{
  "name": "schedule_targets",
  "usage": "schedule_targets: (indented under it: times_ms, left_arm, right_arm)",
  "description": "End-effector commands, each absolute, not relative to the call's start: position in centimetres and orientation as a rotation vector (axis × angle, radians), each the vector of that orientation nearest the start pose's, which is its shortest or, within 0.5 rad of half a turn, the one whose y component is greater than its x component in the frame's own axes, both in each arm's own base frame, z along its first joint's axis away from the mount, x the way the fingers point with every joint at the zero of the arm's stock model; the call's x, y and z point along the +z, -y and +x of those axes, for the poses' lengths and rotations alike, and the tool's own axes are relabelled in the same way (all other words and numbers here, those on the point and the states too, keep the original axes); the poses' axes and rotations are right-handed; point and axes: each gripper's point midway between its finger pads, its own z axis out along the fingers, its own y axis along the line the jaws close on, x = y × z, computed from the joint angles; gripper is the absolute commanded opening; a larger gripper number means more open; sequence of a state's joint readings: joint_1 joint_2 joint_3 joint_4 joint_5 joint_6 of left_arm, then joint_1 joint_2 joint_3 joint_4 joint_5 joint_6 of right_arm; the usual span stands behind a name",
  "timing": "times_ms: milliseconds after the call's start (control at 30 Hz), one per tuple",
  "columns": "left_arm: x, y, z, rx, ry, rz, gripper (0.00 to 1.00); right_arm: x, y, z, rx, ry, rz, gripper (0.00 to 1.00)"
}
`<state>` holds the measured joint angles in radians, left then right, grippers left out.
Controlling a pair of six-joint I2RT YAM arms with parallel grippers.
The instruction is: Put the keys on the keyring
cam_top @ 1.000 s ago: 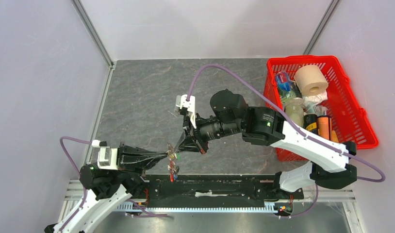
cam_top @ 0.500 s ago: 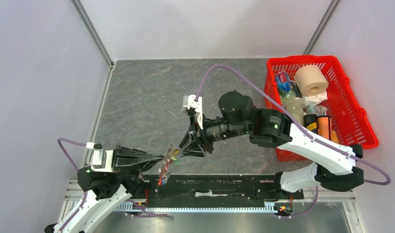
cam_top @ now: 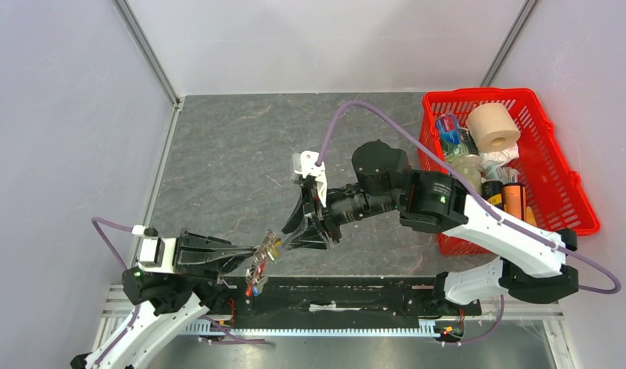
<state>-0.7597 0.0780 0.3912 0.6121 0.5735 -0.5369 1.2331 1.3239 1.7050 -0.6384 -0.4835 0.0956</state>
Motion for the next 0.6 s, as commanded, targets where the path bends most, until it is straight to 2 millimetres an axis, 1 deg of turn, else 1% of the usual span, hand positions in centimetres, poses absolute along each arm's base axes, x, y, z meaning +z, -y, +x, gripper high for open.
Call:
schedule_targets:
  times_ms: [0, 233, 567]
  left_arm:
    - [42.6, 16.2, 1.2, -1.428, -0.570, 0.619, 0.02]
    - [42.8, 15.9, 1.1, -1.436, -0.561, 0.607, 0.02]
    - [42.7, 15.9, 1.1, -1.451, -0.557, 0.592, 0.02]
  right_arm:
    - [44.3, -38.2, 3.7, 1.358, -1.314, -1.435, 0.43]
    - [45.1, -38.9, 2.8, 1.404, -1.242, -1.489, 0.44]
    - [45.3, -40.5, 3.0, 1.413, -1.221, -1.491, 0.44]
